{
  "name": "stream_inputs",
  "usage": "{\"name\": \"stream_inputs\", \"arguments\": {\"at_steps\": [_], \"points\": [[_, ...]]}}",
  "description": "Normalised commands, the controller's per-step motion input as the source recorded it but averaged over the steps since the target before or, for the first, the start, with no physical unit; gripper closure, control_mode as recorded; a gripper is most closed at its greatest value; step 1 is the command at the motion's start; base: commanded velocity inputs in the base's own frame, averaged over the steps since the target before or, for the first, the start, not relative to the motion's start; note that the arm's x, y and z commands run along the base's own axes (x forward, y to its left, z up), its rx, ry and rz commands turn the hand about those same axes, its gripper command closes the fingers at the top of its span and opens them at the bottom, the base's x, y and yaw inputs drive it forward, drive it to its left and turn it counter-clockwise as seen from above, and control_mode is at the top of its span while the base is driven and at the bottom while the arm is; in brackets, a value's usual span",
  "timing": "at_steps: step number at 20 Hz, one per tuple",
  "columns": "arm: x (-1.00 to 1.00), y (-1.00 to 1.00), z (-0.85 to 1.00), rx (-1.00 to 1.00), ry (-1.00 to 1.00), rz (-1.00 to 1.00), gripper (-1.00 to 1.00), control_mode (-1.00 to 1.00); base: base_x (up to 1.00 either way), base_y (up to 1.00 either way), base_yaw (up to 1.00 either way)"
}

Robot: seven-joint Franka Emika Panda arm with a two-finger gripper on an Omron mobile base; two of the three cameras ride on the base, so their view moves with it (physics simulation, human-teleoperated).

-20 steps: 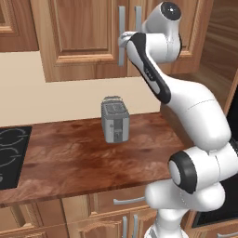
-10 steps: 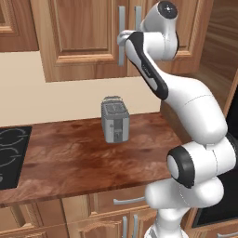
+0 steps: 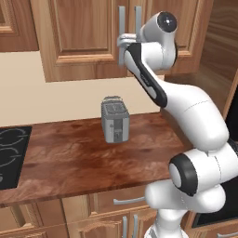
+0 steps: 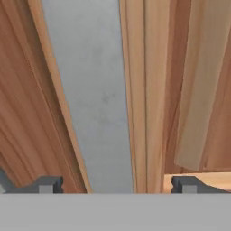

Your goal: Open the cabinet. Pick the bar soap and place it next to the sink. Then close the cabinet.

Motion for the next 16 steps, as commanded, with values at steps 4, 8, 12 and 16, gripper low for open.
{"name": "stream_inputs", "arguments": {"at_steps": [4, 8, 12, 16], "points": [[0.52, 0.00, -0.40, 0.00, -0.20, 0.00, -1.00, -1.00, 0.00, 0.00, 0.00], [0.64, 0.00, -0.12, 0.00, -0.03, 0.00, -1.00, -1.00, 0.00, 0.00, 0.00], [0.18, 0.00, -0.01, 0.00, -0.01, 0.00, -1.00, -1.00, 0.00, 0.00, 0.00], [0.00, 0.00, 0.00, 0.00, 0.00, 0.00, -1.00, -1.00, 0.00, 0.00, 0.00]]}}
